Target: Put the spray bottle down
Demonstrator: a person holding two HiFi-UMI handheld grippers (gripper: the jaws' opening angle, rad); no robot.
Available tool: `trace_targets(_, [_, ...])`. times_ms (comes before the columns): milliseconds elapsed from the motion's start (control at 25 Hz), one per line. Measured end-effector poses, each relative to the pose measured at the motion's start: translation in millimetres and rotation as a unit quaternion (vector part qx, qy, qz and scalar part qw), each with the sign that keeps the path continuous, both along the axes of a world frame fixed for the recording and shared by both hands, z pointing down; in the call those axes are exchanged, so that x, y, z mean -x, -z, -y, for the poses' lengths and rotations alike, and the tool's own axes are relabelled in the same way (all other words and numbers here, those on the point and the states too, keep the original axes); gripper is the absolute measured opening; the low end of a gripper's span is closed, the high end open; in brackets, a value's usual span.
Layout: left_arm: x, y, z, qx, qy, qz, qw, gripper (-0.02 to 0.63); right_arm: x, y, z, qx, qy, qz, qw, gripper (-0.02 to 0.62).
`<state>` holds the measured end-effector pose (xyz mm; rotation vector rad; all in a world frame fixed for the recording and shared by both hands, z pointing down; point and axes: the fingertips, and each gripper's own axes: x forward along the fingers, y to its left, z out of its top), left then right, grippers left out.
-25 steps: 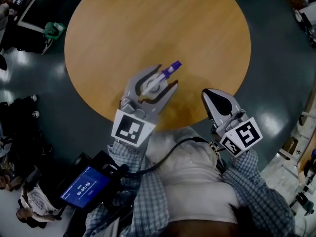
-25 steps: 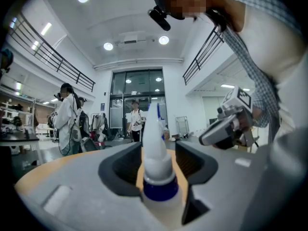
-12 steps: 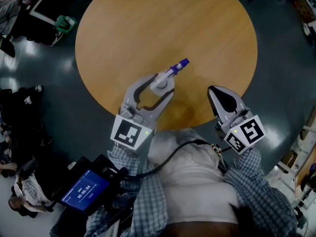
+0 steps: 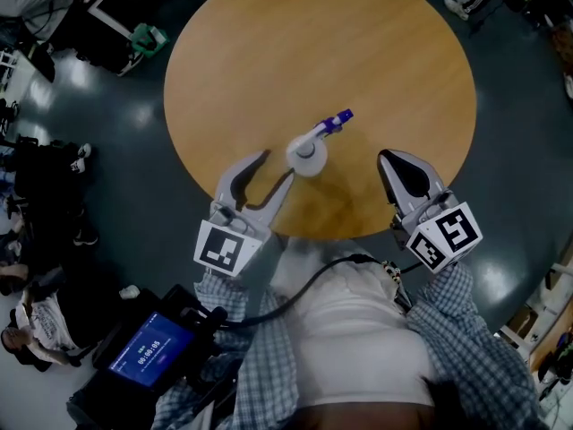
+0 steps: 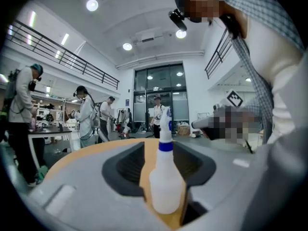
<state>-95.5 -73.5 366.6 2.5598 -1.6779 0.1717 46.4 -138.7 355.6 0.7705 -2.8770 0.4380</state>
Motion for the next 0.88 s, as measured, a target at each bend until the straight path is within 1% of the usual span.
trace_targets(120, [9.2, 1.6, -0.2, -0.003, 0.023, -0.005, 0.9997, 0.113, 4.2, -2.3, 5.4, 0.003, 0.005, 0.01, 1.0, 0.003])
trace_targets(160, [11.3, 3.5, -0.3, -0.005, 0.024, -0.008, 0.9997, 0.069, 7.2, -3.3, 7.2, 0.003, 0.007, 0.013, 1.0, 0.003])
trace_targets(200, [12.8, 6.0, -0.8, -0.008, 0.022, -0.011, 0.9997, 0.038, 10.5, -4.3, 8.3, 0.003, 0.009, 0.015, 1.0, 0.003])
trace_targets(280, [13.8, 8.5, -1.6, -0.013, 0.013, -0.009, 0.9998, 0.002, 16.5, -6.7, 9.5, 0.003, 0.01, 0.017, 1.0, 0.003])
trace_targets(400, [14.8, 4.1, -0.1, -0.014, 0.013, -0.011, 0.9998, 0.002, 22.4, -9.6, 12.5, 0.002, 0.01, 0.021, 1.0, 0.003])
trace_targets(560, [20.8, 8.7, 6.8, -0.02, 0.037, -0.04, 0.9983, 0.002, 27.2, -9.6, 15.2, -0.002, 0.01, 0.027, 1.0, 0.003])
trace_targets(680, [24.7, 13.3, 9.3, -0.029, 0.045, -0.057, 0.9969, 0.002, 27.0, -8.2, 16.3, -0.003, 0.006, 0.029, 1.0, 0.003])
trace_targets(880, [27.0, 13.3, 9.5, -0.028, 0.05, -0.06, 0.9966, 0.002, 28.3, -7.0, 16.7, -0.006, 0.008, 0.028, 1.0, 0.003])
